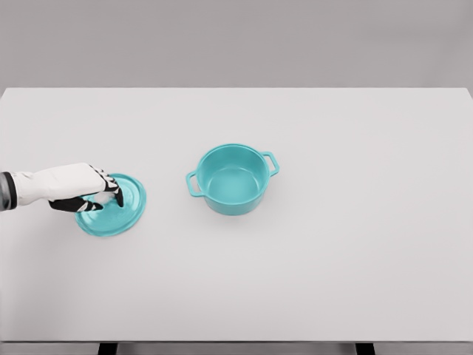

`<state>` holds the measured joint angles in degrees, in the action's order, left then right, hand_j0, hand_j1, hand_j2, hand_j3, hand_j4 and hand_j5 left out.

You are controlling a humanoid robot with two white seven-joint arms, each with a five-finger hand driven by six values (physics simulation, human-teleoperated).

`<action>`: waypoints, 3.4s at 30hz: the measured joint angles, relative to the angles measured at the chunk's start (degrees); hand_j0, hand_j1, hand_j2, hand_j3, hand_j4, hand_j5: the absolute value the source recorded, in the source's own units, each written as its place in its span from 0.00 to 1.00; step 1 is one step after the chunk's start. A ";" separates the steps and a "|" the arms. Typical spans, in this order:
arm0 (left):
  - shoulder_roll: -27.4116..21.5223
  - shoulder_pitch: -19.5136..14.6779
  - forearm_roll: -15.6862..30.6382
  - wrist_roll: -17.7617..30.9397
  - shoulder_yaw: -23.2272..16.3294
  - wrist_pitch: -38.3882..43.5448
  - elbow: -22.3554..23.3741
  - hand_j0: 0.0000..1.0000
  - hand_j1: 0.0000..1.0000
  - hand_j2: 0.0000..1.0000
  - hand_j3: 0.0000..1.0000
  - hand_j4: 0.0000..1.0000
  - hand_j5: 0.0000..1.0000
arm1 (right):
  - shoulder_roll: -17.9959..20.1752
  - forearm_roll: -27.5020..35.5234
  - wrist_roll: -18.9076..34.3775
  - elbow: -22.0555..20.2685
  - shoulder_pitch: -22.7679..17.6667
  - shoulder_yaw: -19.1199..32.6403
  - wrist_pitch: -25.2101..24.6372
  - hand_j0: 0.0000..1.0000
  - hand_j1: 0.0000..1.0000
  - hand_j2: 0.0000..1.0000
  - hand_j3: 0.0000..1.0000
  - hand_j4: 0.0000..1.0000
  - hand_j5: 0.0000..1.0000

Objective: Cover the pot with left arm

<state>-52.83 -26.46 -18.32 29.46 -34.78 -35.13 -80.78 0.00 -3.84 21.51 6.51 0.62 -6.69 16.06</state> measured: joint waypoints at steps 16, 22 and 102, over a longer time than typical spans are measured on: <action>-0.69 0.09 -0.43 -0.08 0.38 -0.01 -5.14 0.48 0.48 0.48 0.48 0.48 0.48 | 0.00 0.00 0.00 0.00 0.00 0.00 0.00 1.00 1.00 1.00 1.00 1.00 1.00; -2.80 -0.44 -0.41 0.10 0.87 -0.01 -7.99 0.49 0.49 0.49 0.49 0.49 0.49 | 0.00 0.00 0.00 0.00 0.00 0.00 0.00 1.00 1.00 1.00 1.00 1.00 1.00; 1.34 -14.94 -0.16 -1.16 -7.13 -0.05 -15.11 0.50 0.50 0.50 0.50 0.50 0.50 | 0.00 0.00 0.00 0.00 0.00 0.00 0.00 1.00 1.00 1.00 1.00 1.00 1.00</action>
<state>-51.49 -41.40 -18.48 28.30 -41.91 -35.18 -95.89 0.00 -3.84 21.51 6.51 0.62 -6.69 16.06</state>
